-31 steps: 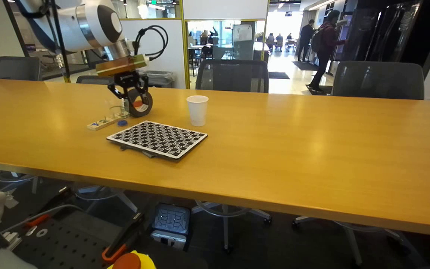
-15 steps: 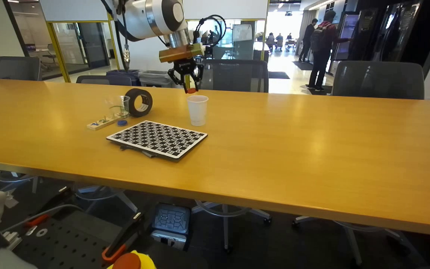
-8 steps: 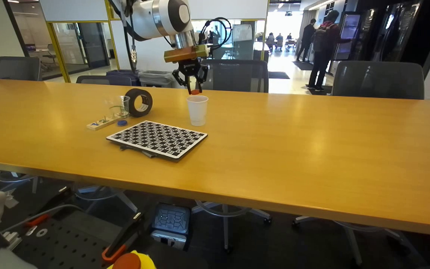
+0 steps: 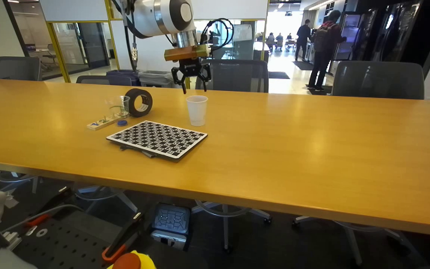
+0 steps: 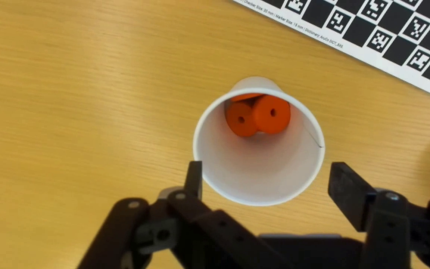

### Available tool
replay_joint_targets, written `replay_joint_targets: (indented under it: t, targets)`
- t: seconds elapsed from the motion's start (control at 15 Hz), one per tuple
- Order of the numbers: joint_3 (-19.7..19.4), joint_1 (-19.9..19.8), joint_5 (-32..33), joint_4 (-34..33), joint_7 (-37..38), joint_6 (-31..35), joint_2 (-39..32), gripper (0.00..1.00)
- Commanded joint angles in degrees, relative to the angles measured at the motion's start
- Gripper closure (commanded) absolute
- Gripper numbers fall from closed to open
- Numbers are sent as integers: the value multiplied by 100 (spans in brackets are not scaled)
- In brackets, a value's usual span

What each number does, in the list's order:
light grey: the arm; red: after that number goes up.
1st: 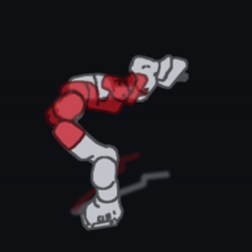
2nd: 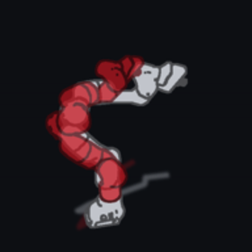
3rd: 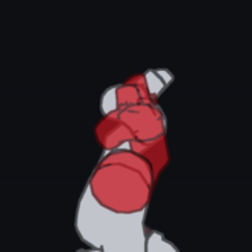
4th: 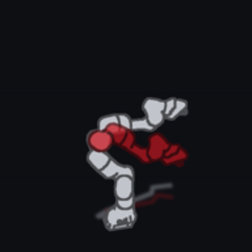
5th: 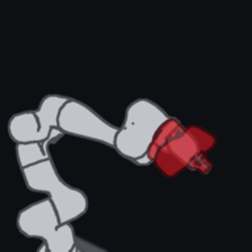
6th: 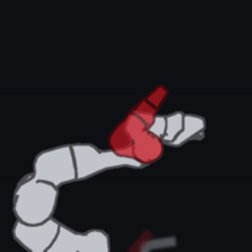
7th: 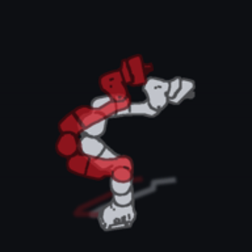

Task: Put the orange rings in the white cup, then put the blue ring in the plastic clear cup.

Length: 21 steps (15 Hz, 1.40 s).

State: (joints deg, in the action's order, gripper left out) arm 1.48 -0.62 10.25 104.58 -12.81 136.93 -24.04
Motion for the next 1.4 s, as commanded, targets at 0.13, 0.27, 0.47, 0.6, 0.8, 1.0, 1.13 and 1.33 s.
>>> replay_joint_targets:
  t: [0.13,0.27,0.47,0.6,0.8,1.0,1.13,1.33]
  targets:
    - [19,-34,-377,660,238,-446,914,0]
    - [-6,-24,-555,1049,482,-753,1413,0]
    - [-70,22,-667,1868,1070,-1010,2310,0]
    - [-71,37,-672,2514,1447,-1000,2929,0]
    - [-73,10,-760,3408,1717,-860,3773,0]
    - [-104,-8,-843,4031,1730,-843,4428,0]
    - [-122,-16,-815,4252,1673,-935,4763,0]
    - [-183,-8,-805,4324,1489,-1300,5116,0]
